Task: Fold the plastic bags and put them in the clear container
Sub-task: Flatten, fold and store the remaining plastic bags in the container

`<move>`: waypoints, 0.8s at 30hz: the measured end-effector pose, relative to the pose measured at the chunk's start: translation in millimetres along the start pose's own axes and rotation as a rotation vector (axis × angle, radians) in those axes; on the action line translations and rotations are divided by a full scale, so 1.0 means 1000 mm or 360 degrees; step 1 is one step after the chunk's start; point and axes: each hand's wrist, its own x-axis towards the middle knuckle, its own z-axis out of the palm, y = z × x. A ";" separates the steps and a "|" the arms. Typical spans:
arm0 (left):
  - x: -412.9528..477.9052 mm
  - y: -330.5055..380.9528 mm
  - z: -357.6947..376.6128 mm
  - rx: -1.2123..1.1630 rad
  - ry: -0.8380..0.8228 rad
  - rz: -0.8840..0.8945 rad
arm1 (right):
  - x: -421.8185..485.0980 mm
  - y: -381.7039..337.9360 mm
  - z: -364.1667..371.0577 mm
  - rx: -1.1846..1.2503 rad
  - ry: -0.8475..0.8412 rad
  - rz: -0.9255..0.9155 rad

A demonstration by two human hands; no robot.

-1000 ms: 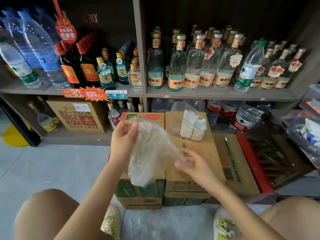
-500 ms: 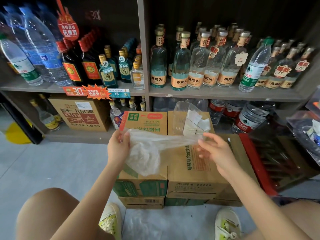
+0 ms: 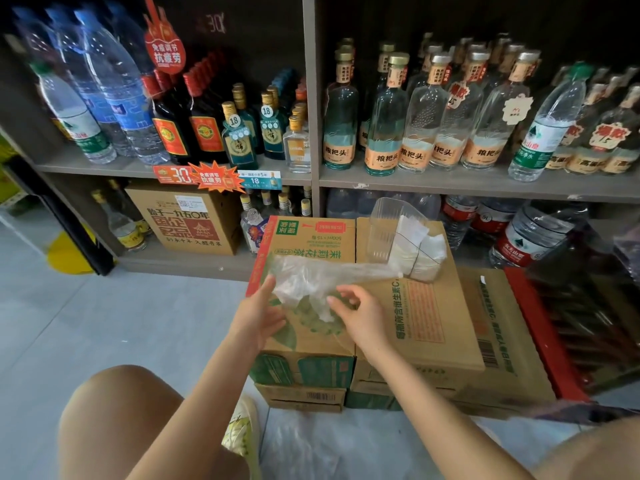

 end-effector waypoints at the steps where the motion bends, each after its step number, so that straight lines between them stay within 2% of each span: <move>1: -0.004 -0.005 0.000 0.0008 -0.0017 -0.0010 | 0.001 0.001 0.005 -0.0001 -0.0030 -0.0015; 3: -0.005 -0.009 -0.001 -0.0127 -0.0106 -0.0141 | 0.001 0.003 0.014 -0.0096 -0.0117 -0.0030; 5: -0.001 -0.009 -0.001 -0.0245 -0.0126 -0.0179 | 0.001 0.006 0.019 -0.0386 -0.0197 -0.0081; 8: 0.003 -0.007 0.001 -0.0277 -0.0073 -0.0137 | -0.003 0.009 0.024 -0.0766 -0.0061 -0.0272; 10: 0.005 -0.007 0.002 -0.0280 -0.0063 -0.0170 | -0.006 0.010 0.028 -0.0743 0.0069 -0.0363; 13: 0.004 -0.005 0.000 -0.0296 -0.0065 -0.0162 | -0.009 0.015 0.030 -0.0650 0.0124 -0.0380; 15: 0.006 -0.004 -0.003 -0.0292 -0.0027 -0.0103 | -0.015 0.015 0.020 -0.0382 0.0036 -0.0307; 19: 0.005 0.003 -0.010 -0.0348 0.0013 -0.0069 | -0.028 0.000 -0.026 0.0390 -0.0300 0.0083; 21: 0.000 0.007 -0.009 -0.0318 -0.0046 -0.0118 | -0.030 -0.005 -0.048 0.0780 -0.0337 0.0251; 24: -0.009 0.010 0.000 -0.0428 -0.0142 -0.0188 | -0.026 -0.008 -0.068 0.1031 -0.0332 0.0428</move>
